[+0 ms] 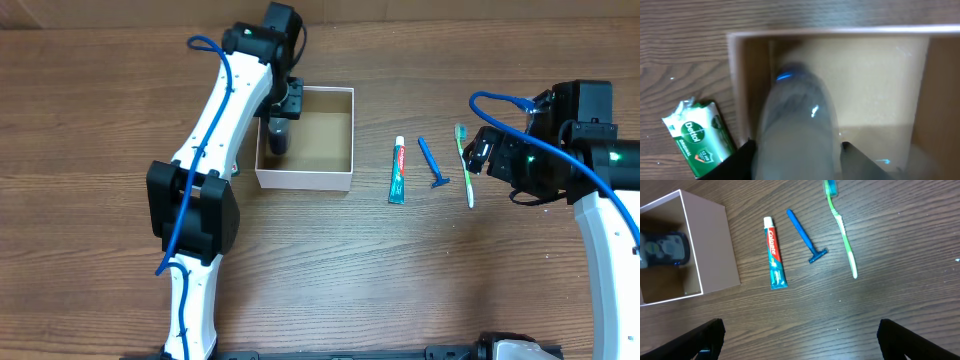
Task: Pack container
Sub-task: 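Carry the bottle into the box's left side and release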
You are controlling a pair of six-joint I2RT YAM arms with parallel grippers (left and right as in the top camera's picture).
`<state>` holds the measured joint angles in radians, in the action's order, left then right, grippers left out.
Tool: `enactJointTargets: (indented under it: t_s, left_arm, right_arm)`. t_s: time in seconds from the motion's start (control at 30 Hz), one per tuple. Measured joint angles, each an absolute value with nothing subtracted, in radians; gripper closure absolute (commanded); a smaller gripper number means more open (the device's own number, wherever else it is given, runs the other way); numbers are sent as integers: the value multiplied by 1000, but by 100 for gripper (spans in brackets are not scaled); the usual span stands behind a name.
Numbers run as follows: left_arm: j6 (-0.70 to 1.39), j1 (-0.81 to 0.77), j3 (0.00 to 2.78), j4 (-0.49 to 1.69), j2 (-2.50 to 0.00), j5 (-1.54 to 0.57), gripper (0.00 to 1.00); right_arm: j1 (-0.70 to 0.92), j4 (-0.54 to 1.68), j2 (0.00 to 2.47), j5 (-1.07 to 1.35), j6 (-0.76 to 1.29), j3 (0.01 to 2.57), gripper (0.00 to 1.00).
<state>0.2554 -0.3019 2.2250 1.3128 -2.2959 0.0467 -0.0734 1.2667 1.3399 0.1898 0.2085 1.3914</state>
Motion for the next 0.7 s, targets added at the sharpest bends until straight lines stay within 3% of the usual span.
enactJointTargets:
  t_s: [0.07, 0.13, 0.4, 0.7]
  left_arm:
    - [258, -287, 2225, 1309, -2296, 46, 24]
    - [262, -277, 2225, 1309, -2296, 46, 20]
    - [267, -261, 2225, 1325, -2251, -28, 19]
    - [252, -260, 2234, 1418, -1846, -44, 10]
  right_arm:
    - [-73, 1268, 1340, 189, 208, 1391, 0]
    - [-73, 1268, 1340, 187, 208, 1391, 0]
    - [-73, 1267, 1340, 183, 209, 1391, 0]
    - [-73, 1267, 1340, 183, 208, 1391, 0]
